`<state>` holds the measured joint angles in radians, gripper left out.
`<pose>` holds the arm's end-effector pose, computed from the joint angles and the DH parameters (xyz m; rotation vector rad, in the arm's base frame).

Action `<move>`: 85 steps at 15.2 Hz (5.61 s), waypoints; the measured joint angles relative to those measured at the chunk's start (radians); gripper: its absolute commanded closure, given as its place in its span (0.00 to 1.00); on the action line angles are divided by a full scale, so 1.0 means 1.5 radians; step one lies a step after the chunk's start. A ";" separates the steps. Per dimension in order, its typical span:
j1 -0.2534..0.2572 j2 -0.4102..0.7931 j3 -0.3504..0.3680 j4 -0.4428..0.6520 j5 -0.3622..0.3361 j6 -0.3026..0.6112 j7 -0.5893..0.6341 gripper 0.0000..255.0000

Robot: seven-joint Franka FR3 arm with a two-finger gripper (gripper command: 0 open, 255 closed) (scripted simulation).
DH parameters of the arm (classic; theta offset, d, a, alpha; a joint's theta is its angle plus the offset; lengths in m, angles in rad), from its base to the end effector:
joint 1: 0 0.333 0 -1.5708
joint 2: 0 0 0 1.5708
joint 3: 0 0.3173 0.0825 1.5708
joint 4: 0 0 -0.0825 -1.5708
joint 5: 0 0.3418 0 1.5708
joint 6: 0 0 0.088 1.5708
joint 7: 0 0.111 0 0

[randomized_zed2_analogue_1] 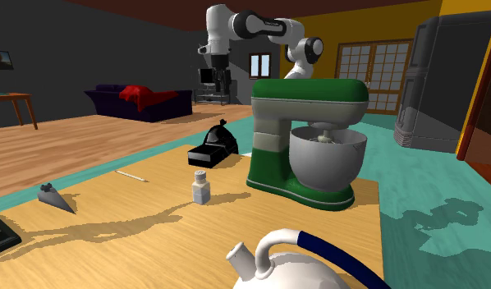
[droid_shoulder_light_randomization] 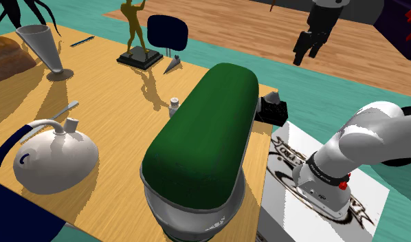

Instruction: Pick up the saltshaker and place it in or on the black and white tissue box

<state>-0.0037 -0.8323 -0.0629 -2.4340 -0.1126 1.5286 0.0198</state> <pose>0.2436 -0.0348 0.5620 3.0727 -0.0995 -0.1151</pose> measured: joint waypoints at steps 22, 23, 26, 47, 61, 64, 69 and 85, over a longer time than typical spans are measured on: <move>0.083 0.358 0.184 0.120 0.104 0.257 0.220 0.00; 0.087 0.374 0.192 0.129 0.104 0.265 0.232 0.00; 0.093 0.443 0.211 0.174 0.095 0.292 0.260 0.00; 0.160 0.770 0.257 0.415 -0.004 0.380 0.407 0.00; 0.160 0.771 0.256 0.414 -0.005 0.382 0.407 1.00; 0.160 0.768 0.257 0.415 -0.004 0.378 0.406 1.00; 0.158 0.751 0.259 0.434 0.004 0.343 0.401 1.00; 0.158 0.720 0.265 0.536 0.018 0.212 0.392 1.00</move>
<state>0.2329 0.2470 0.3340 -1.6304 -0.0858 1.8461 0.6071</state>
